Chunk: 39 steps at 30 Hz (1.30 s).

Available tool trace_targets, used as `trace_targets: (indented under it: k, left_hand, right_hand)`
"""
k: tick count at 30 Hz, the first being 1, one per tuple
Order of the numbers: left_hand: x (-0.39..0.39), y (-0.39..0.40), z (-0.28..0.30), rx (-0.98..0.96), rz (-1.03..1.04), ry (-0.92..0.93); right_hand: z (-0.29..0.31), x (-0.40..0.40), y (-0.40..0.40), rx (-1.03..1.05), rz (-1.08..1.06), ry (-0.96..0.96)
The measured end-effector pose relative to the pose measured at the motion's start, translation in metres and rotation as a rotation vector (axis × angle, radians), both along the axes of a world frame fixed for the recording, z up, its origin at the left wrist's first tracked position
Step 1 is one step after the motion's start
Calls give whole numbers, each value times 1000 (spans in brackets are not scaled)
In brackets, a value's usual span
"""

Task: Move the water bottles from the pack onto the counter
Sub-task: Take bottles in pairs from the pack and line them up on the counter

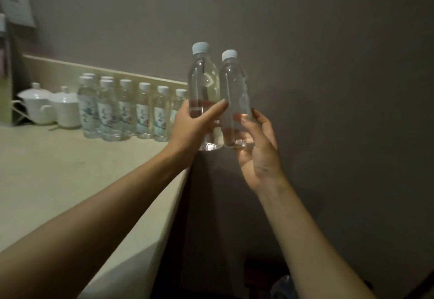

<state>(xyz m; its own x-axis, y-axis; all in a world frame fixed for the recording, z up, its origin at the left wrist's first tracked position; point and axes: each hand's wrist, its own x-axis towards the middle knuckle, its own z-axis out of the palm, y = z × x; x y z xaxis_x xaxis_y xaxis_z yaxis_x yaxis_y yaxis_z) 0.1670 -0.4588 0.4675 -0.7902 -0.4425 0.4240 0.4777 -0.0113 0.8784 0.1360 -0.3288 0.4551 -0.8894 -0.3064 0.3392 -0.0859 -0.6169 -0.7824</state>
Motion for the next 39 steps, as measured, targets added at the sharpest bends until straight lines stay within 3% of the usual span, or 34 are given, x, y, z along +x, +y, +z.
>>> trace_targets:
  k: [3,6,9,15,25,31,34,36,39]
  left_hand:
    - [15,-62,-9,-47,69,-17]
    - [27,-114,-24,-40,-19,-48]
    - [37,-157,-38,-47,-82,-93]
    - [49,-205,-59,-138,-104,-211]
    - [42,-232,-85,-89,-56,-307]
    - [34,-244,-88,-251,-106,-339]
    - [32,-248,-87,-458,-61,-421]
    - [32,-247,-85,-555,-16,-383]
    - [33,-249,-89,-545,17,-312]
  right_hand:
    - [-2,8,-42,74,94,2]
    - [-4,20,-80,267,212,136]
    - [-16,31,-114,399,315,126]
    - [-41,45,-157,519,146,41]
    - [-74,35,-188,714,15,209]
    - [-88,23,-197,701,17,182]
    - [-93,16,-200,690,-9,158]
    - [-94,10,-201,706,-10,165]
    - [-95,4,-207,836,-63,256]
